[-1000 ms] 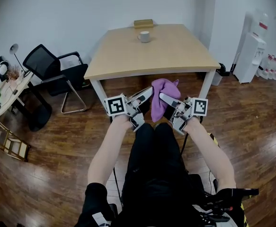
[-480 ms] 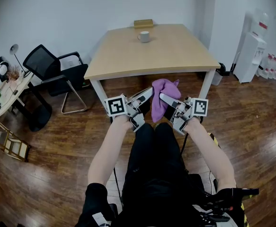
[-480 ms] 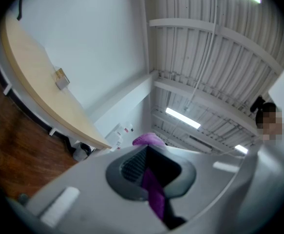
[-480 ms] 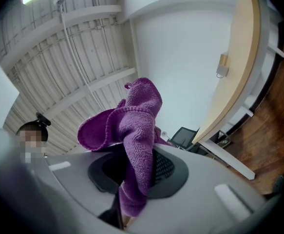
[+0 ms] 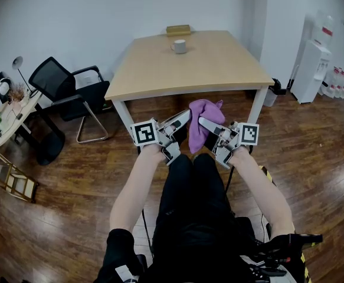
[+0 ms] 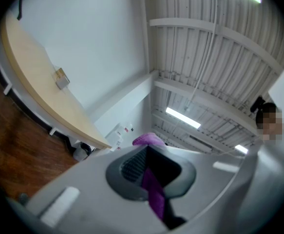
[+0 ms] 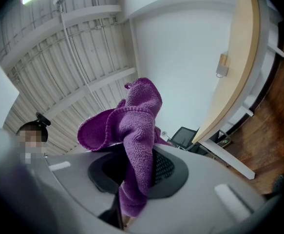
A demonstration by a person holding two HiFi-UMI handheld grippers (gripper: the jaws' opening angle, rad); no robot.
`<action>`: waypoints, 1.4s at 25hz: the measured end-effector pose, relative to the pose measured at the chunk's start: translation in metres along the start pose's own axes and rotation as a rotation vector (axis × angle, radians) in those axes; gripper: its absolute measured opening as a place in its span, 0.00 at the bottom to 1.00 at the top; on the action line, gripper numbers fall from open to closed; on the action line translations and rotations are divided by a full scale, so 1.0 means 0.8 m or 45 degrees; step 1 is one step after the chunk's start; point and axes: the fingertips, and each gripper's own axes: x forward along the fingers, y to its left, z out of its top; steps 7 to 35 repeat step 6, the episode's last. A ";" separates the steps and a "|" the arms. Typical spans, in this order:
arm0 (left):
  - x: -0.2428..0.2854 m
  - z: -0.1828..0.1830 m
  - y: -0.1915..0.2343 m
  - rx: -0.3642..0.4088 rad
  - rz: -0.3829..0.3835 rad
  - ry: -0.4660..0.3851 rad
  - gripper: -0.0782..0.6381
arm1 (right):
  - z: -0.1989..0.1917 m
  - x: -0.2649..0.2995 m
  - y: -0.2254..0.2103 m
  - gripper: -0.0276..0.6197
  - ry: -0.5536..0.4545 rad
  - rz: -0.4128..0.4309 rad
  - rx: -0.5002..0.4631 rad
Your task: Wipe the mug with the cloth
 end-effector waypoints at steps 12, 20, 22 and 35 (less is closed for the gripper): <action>0.000 0.000 0.000 -0.006 -0.002 0.000 0.11 | 0.000 0.000 -0.001 0.16 -0.001 -0.001 0.006; 0.000 0.000 0.000 -0.006 -0.002 0.000 0.11 | 0.000 0.000 -0.001 0.16 -0.001 -0.001 0.006; 0.000 0.000 0.000 -0.006 -0.002 0.000 0.11 | 0.000 0.000 -0.001 0.16 -0.001 -0.001 0.006; 0.000 0.000 0.000 -0.006 -0.002 0.000 0.11 | 0.000 0.000 -0.001 0.16 -0.001 -0.001 0.006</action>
